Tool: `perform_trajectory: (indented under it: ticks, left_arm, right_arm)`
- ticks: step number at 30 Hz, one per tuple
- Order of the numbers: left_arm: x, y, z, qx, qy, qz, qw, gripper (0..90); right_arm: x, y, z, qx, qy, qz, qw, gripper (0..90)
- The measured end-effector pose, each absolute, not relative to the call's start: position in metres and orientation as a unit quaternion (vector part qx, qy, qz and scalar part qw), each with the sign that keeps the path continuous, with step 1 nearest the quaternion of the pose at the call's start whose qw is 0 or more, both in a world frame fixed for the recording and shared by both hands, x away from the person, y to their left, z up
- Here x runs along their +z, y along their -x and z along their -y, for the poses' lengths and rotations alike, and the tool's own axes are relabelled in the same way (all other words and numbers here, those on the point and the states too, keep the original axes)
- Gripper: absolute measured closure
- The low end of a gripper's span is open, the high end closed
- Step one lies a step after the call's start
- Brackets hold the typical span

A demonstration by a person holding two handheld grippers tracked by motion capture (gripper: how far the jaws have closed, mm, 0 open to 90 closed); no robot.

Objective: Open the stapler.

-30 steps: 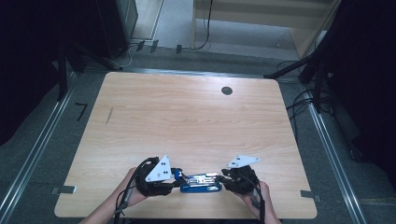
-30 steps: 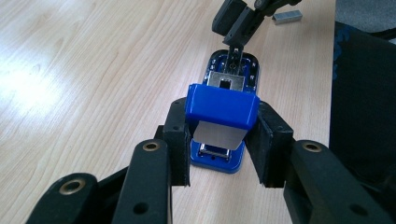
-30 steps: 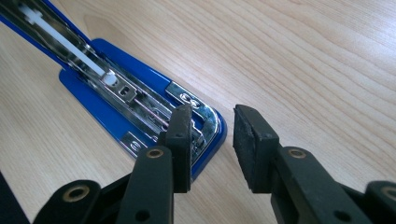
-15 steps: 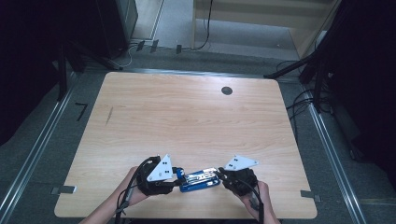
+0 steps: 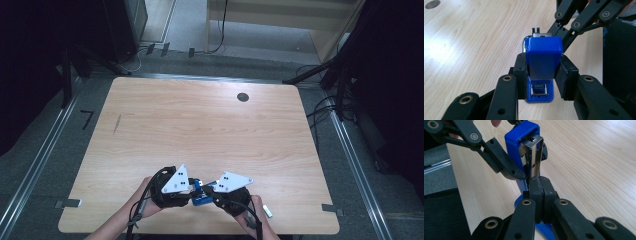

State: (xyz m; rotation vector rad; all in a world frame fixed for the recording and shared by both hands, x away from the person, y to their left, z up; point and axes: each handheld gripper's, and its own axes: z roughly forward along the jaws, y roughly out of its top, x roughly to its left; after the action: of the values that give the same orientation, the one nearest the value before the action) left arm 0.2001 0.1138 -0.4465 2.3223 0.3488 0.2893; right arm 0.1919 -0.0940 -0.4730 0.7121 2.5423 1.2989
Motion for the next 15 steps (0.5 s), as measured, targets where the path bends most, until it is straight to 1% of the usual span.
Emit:
perform_trajectory:
  ticks: [8,11,13,15]
  left_arm:
    - [-0.445,-0.2,-0.113,0.118,-0.909,-0.13,0.377,64.6]
    - [-0.443,-0.2,-0.113,0.12,-0.906,-0.134,0.383,60.1]
    - [-0.44,-0.2,-0.114,0.119,-0.901,-0.136,0.395,59.0]
    - [-0.435,-0.196,-0.112,0.129,-0.887,-0.144,0.419,58.5]
  right_arm:
    - [-0.474,-0.192,0.094,0.442,-0.242,-0.858,0.102,90.0]
    - [-0.474,-0.192,0.094,0.442,-0.241,-0.858,0.103,90.0]
    - [-0.474,-0.192,0.094,0.441,-0.239,-0.859,0.103,90.0]
    - [-0.474,-0.192,0.094,0.441,-0.239,-0.859,0.103,90.0]
